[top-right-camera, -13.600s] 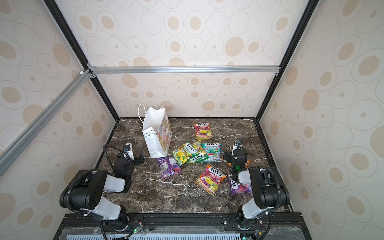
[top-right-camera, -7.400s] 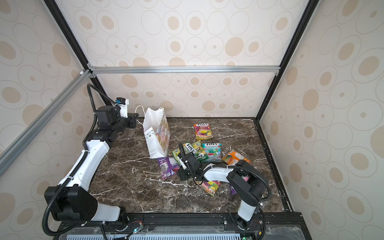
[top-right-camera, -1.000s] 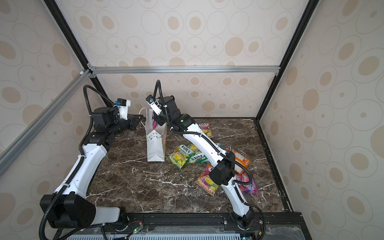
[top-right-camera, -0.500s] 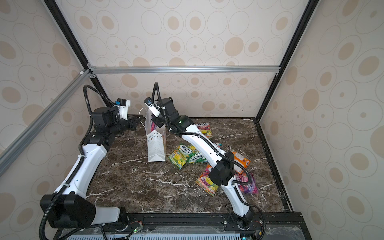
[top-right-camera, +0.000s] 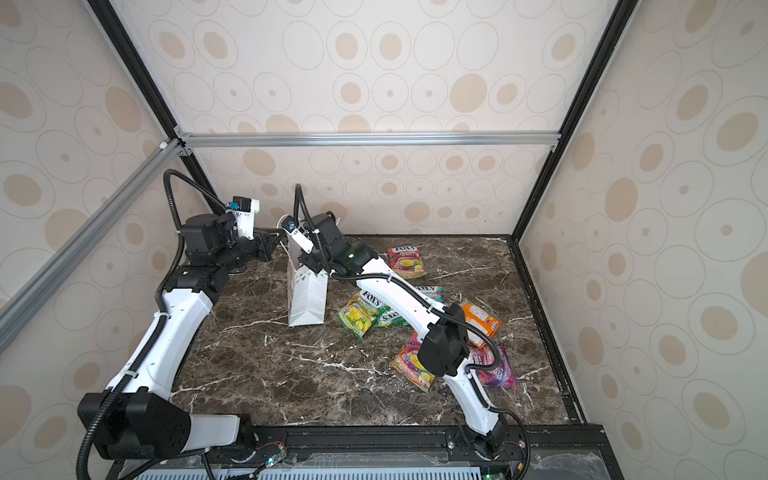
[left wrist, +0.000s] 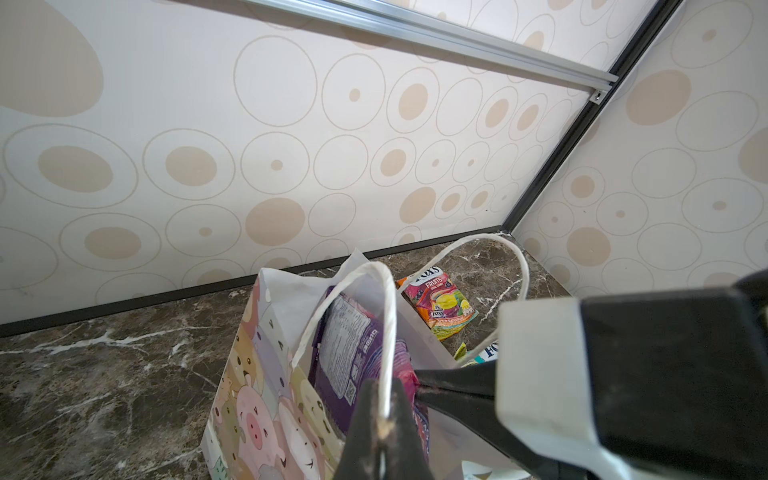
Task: Place the snacks into the paper bag
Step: 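Lower the purple packet into the bag and open the right gripper, then raise the right gripper out of the bag while the left gripper holds the handle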
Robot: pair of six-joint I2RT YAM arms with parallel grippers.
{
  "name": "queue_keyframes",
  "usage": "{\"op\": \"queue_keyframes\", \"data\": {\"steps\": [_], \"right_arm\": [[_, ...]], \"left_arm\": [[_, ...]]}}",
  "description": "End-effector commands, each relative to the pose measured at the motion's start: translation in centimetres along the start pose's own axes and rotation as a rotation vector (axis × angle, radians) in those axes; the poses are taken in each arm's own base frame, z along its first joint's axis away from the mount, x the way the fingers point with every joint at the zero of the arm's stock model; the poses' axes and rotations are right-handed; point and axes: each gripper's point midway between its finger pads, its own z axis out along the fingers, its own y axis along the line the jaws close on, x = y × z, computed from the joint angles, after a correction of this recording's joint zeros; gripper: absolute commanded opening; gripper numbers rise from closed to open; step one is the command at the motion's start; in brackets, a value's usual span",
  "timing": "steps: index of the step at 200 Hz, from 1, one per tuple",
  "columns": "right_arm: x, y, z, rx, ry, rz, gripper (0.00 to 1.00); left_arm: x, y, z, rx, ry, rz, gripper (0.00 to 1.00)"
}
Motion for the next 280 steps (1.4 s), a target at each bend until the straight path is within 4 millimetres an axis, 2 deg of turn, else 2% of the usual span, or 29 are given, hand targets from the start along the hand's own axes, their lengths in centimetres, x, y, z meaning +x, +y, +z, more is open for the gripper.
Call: {"op": "queue_keyframes", "data": {"steps": [1, 25, 46, 61, 90, 117, 139, 167, 170, 194, 230, 258, 280], "right_arm": [[-4.5, -1.7, -3.9, 0.048, -0.127, 0.002, 0.00], [-4.7, -1.7, -4.2, 0.042, -0.132, 0.006, 0.00], [-4.9, -1.5, -4.3, 0.038, -0.137, 0.004, 0.05], [-4.9, -1.4, -4.3, 0.036, -0.138, 0.003, 0.13], [-5.1, -1.3, -4.4, 0.033, -0.143, -0.001, 0.16], [-5.5, -1.2, -4.8, 0.032, -0.148, -0.002, 0.29], [-6.6, -1.8, -6.9, 0.060, -0.151, 0.015, 0.40], [-7.3, -4.8, -11.4, 0.169, -0.157, 0.118, 0.47], [-6.6, -4.8, -11.3, 0.176, -0.139, 0.123, 0.48], [-4.8, -5.8, -13.2, 0.191, -0.139, 0.227, 0.53], [-1.4, -7.3, -14.4, 0.140, -0.156, 0.429, 0.58], [0.1, -6.5, -14.1, 0.052, -0.175, 0.537, 0.63], [0.9, -5.3, -13.0, -0.003, -0.171, 0.573, 0.67]], "left_arm": [[-1.4, -0.7, -0.9, 0.007, -0.044, 0.030, 0.00], [-1.4, -0.7, -0.9, 0.007, -0.044, 0.029, 0.00], [-1.3, -0.6, -0.8, 0.005, -0.042, 0.029, 0.00], [-1.3, -0.6, -0.8, 0.005, -0.041, 0.029, 0.00], [-1.3, -0.5, -0.8, 0.002, -0.041, 0.029, 0.00], [-1.3, -0.5, -0.8, 0.000, -0.041, 0.029, 0.00], [-1.4, -0.5, -0.9, -0.004, -0.043, 0.031, 0.00], [-1.4, -0.4, -0.9, -0.007, -0.042, 0.032, 0.00], [-1.4, -0.4, -0.9, -0.007, -0.043, 0.033, 0.00], [-1.5, -0.5, -1.0, -0.009, -0.047, 0.036, 0.00], [-1.6, -0.5, -1.2, -0.014, -0.049, 0.041, 0.00], [-1.5, -0.5, -1.1, -0.013, -0.047, 0.039, 0.00], [-1.5, -0.5, -1.1, -0.013, -0.047, 0.039, 0.00]]}}
